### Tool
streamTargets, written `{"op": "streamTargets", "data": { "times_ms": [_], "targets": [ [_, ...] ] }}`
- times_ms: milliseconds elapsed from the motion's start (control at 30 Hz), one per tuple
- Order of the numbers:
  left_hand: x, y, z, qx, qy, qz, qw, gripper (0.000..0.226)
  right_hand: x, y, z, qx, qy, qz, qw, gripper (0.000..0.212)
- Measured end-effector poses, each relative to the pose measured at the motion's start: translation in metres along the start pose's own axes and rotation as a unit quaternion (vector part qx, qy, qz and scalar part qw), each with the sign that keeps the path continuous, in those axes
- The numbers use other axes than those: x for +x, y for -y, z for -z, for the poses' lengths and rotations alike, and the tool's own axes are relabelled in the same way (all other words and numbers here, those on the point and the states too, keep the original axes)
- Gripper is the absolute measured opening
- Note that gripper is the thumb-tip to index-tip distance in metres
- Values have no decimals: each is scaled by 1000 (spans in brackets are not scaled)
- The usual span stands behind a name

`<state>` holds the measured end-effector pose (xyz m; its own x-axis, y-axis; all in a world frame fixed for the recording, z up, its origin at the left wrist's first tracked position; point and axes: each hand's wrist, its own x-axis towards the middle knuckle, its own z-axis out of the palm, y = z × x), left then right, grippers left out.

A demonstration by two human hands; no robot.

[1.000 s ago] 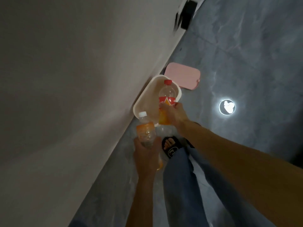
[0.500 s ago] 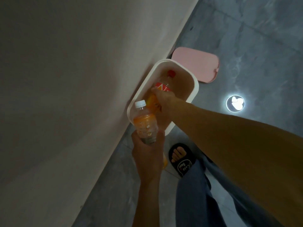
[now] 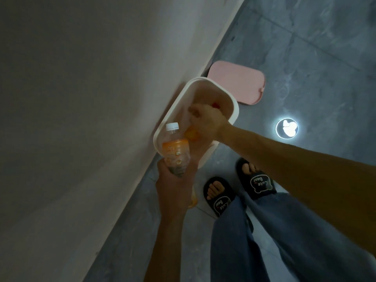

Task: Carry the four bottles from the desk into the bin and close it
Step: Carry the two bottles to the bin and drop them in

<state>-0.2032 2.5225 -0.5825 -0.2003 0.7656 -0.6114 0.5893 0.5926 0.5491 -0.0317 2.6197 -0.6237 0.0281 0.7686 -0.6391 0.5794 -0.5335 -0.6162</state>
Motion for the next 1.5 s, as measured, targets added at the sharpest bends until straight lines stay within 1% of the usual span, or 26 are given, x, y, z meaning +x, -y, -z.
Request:
{"op": "streamTargets", "data": {
  "times_ms": [67, 133, 167, 200, 267, 333, 367, 433, 500, 600, 667, 767, 933, 1000, 1033, 1100, 1167, 1200, 1267, 1300, 1367, 1433, 1500],
  "targets": [
    [1, -11, 5, 21, 14, -14, 1000, 57, -26, -7, 11, -87, -16, 91, 992, 34],
    [4, -25, 10, 39, 31, -33, 998, 66, -56, -17, 19, -179, -27, 169, 969, 29],
    [7, -33, 10, 43, 43, -43, 997, 67, -67, -24, 22, -223, -24, 193, 955, 29],
    [12, -41, 10, 47, 54, -55, 996, 65, -76, -31, 22, -270, -9, 199, 942, 35],
    [23, -55, 4, 71, 71, -92, 991, 60, -89, -43, 21, -323, 24, 204, 924, 48],
    [39, -65, -9, 112, 81, -147, 980, 67, -91, -51, 20, -347, 40, 200, 916, 53],
    [48, -68, -16, 138, 80, -171, 972, 67, -89, -55, 19, -348, 33, 210, 913, 54],
    [66, -68, -32, 187, 73, -195, 960, 60, -86, -59, 17, -358, 18, 220, 907, 56],
    [81, -60, -47, 208, 59, -195, 957, 53, -82, -64, 13, -358, 11, 230, 905, 54],
    [99, -43, -70, 243, 16, -198, 949, 47, -78, -75, 4, -355, -7, 249, 901, 45],
    [114, -31, -83, 273, -5, -194, 942, 49, -71, -82, 3, -357, -34, 275, 892, 38],
    [132, -16, -97, 304, -18, -181, 935, 48, -62, -97, -2, -353, -67, 305, 882, 34],
    [135, -3, -107, 330, -42, -206, 920, 51, -59, -107, -9, -356, -81, 319, 875, 33],
    [126, -8, -103, 322, -50, -205, 923, 46, -57, -103, -5, -363, -58, 309, 877, 35],
    [120, -11, -99, 306, -46, -200, 930, 43, -58, -99, -2, -366, -36, 294, 882, 38],
    [103, -19, -86, 241, -20, -200, 949, 38, -61, -89, 5, -358, 4, 257, 897, 48],
    [79, -29, -67, 180, 11, -212, 960, 37, -72, -78, 14, -340, 33, 225, 913, 56],
    [65, -34, -57, 166, 21, -215, 962, 34, -81, -71, 18, -329, 42, 212, 919, 57],
    [31, -41, -35, 161, 30, -205, 965, 27, -105, -60, 30, -312, 66, 178, 931, 53],
    [12, -44, -23, 160, 35, -194, 967, 24, -120, -54, 38, -301, 85, 152, 938, 49],
    [-26, -50, 1, 170, 61, -158, 971, 25, -153, -42, 58, -279, 127, 99, 947, 43],
    [-64, -56, 27, 197, 100, -102, 970, 27, -190, -29, 79, -280, 162, 60, 944, 36],
    [-106, -61, 54, 218, 148, -46, 964, 23, -231, -15, 102, -294, 184, 30, 937, 34]
  ]
}}
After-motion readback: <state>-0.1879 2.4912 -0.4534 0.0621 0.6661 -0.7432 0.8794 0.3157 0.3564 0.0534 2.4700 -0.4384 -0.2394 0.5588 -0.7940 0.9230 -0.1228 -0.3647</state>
